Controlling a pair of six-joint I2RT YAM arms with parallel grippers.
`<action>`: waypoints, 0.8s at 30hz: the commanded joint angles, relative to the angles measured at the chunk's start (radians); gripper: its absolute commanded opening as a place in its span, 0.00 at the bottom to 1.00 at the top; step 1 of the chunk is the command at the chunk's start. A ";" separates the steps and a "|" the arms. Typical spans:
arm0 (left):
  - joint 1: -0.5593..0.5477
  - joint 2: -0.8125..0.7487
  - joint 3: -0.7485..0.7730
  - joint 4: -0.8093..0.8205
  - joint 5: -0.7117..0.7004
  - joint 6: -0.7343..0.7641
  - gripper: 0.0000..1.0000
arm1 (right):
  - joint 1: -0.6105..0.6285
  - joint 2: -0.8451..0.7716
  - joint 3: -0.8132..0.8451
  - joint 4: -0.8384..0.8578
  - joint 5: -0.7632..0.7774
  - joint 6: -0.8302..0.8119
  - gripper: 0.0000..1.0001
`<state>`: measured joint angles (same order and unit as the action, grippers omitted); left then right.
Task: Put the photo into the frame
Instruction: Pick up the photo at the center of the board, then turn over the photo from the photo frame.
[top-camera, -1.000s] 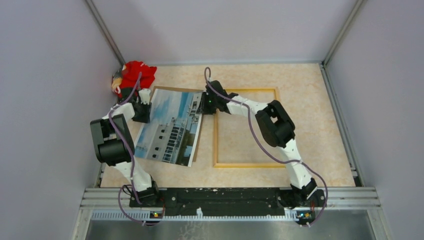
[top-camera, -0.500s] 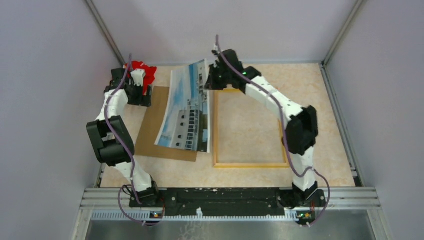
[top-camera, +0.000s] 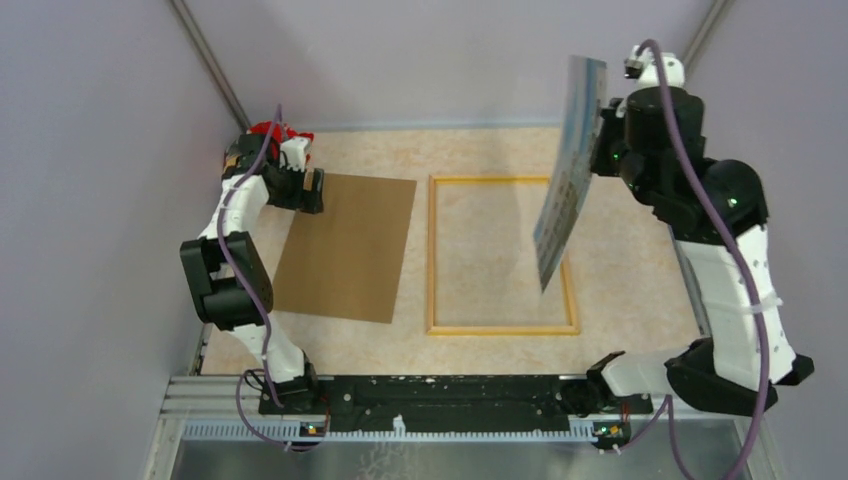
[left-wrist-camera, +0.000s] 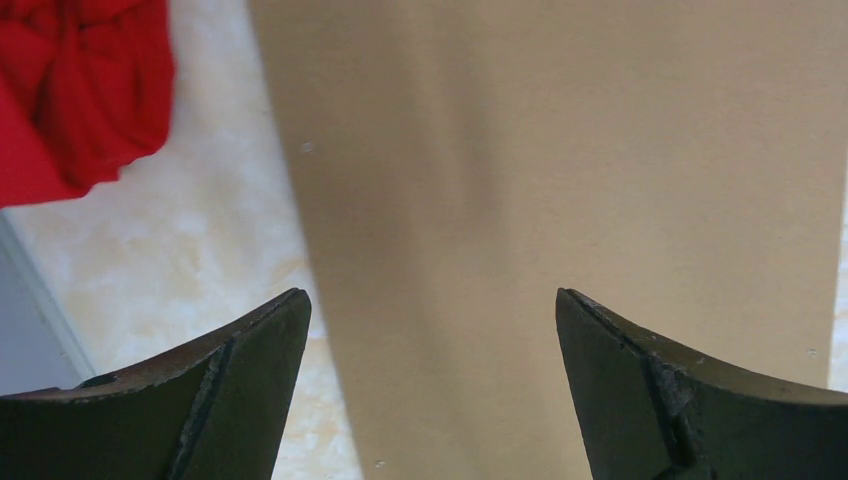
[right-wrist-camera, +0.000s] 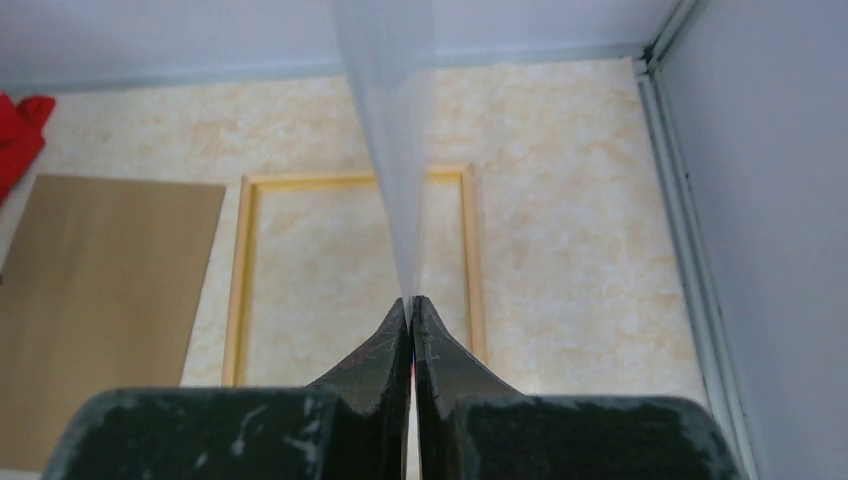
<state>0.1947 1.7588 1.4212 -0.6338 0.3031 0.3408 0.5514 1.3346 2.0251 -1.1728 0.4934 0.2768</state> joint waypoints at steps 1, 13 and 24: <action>-0.039 -0.015 -0.012 -0.013 0.027 -0.019 0.98 | 0.000 0.035 0.076 -0.087 0.084 -0.042 0.00; -0.038 -0.035 -0.046 -0.001 0.016 -0.009 0.98 | 0.188 0.328 -0.165 0.017 -0.020 0.060 0.00; -0.038 -0.048 -0.070 0.014 -0.003 0.006 0.98 | 0.184 0.395 -0.358 0.252 -0.061 0.459 0.00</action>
<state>0.1547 1.7584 1.3701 -0.6399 0.3111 0.3401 0.7326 1.7432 1.6516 -1.0107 0.4286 0.5354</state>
